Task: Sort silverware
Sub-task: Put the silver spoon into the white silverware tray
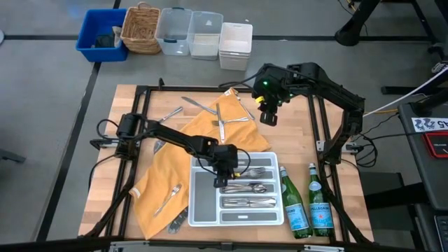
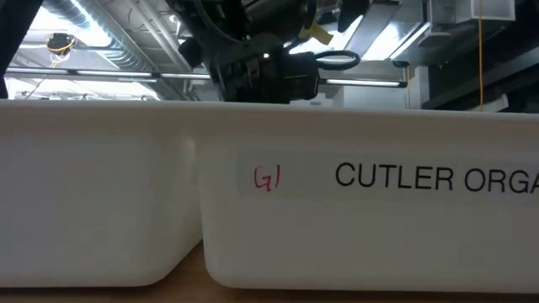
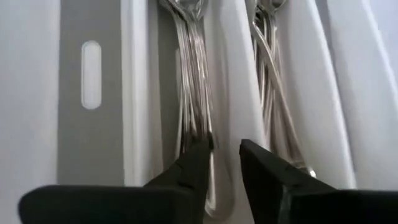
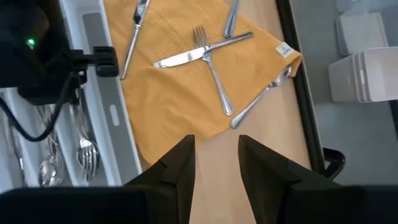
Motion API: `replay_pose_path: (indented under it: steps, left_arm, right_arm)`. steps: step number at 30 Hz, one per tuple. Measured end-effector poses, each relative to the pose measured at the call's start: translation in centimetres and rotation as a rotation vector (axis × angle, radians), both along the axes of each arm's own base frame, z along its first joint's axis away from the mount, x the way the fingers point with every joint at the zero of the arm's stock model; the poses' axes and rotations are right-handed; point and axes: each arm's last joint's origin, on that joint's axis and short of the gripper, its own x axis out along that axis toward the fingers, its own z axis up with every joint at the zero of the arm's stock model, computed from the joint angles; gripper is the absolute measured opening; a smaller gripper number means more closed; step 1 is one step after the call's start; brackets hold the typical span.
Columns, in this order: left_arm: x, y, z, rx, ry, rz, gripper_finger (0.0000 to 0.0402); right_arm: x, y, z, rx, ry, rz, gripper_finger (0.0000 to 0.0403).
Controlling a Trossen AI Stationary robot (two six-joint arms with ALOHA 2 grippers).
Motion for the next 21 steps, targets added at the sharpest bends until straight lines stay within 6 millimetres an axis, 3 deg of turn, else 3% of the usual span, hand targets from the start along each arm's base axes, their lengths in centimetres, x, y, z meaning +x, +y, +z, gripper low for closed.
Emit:
replay_pose_path:
  steps: [6, 11, 21]
  left_arm:
    - [-0.8, 1.1, 2.4, -0.028, -0.002, 0.067, 0.0091]
    - [-1.8, 2.5, 5.5, -0.029, -0.054, 0.098, 0.0079]
    - [-6.0, 5.6, 12.3, 0.050, -0.176, 0.089, 0.0062]
  right_arm:
    - [0.4, -0.1, -0.3, 0.004, 0.003, -0.033, 0.0124]
    - [1.6, -0.5, -1.8, -0.018, -0.003, -0.058, 0.0124]
    - [4.8, -1.4, -9.2, -0.073, 0.044, 0.042, 0.0124]
